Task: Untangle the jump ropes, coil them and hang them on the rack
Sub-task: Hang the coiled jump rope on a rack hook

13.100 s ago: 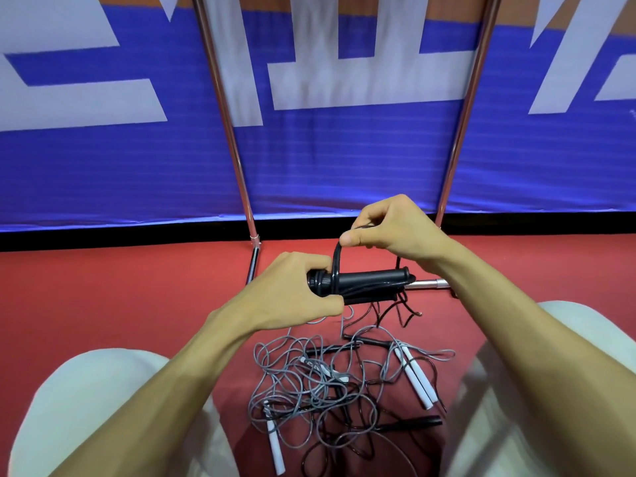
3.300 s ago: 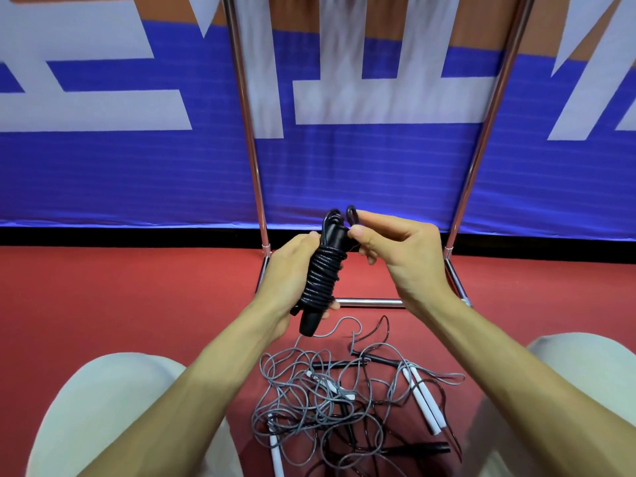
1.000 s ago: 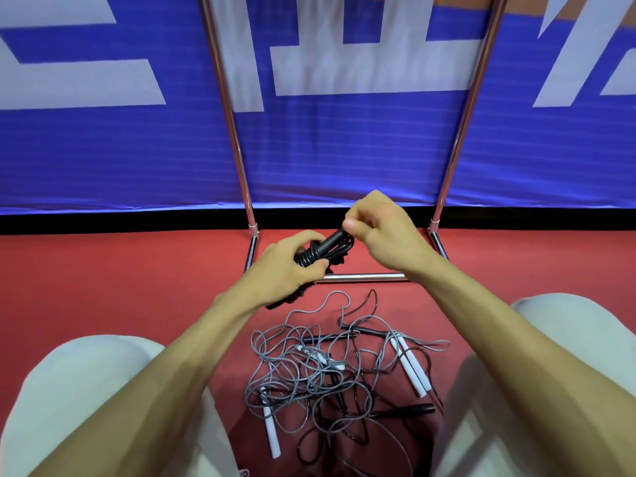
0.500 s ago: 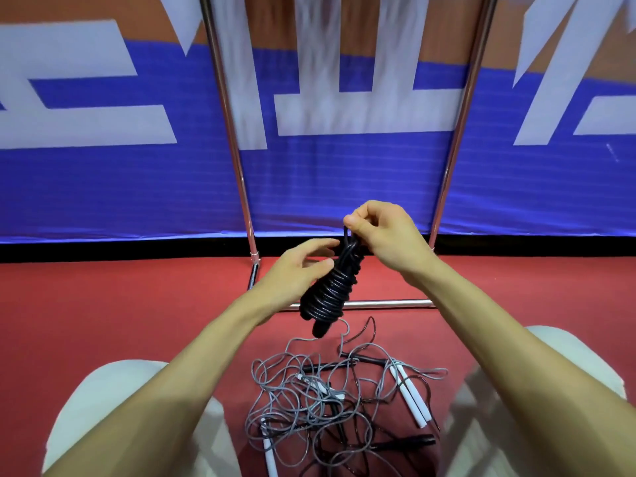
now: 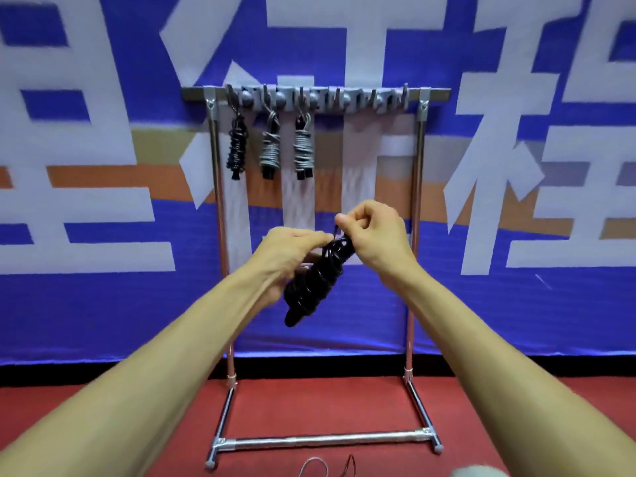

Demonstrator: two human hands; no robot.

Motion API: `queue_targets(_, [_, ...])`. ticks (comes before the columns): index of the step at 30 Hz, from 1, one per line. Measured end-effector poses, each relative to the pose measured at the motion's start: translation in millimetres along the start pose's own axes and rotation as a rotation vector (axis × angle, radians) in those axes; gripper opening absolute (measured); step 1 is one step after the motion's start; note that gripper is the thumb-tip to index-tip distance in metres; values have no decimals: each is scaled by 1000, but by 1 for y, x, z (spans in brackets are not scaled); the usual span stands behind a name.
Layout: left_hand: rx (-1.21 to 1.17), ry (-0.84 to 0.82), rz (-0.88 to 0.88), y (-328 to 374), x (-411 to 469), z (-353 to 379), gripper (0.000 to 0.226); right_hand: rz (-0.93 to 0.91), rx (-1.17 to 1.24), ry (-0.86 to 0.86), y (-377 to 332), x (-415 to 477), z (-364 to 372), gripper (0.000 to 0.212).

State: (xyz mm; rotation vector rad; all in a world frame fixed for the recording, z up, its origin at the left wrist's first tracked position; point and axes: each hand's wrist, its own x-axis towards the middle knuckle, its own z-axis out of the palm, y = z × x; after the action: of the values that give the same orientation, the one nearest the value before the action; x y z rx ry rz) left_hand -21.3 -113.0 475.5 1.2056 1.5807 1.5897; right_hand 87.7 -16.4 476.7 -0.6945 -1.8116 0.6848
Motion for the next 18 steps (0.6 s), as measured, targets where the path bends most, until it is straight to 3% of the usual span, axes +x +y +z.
queue_targets(10, [-176,141,117,105,65,21,15,-63,187,157,-57,107,-31,28])
queue_targets(18, [-49,229,262,129,160,24,12,-43,265,40,-33,192,-37,3])
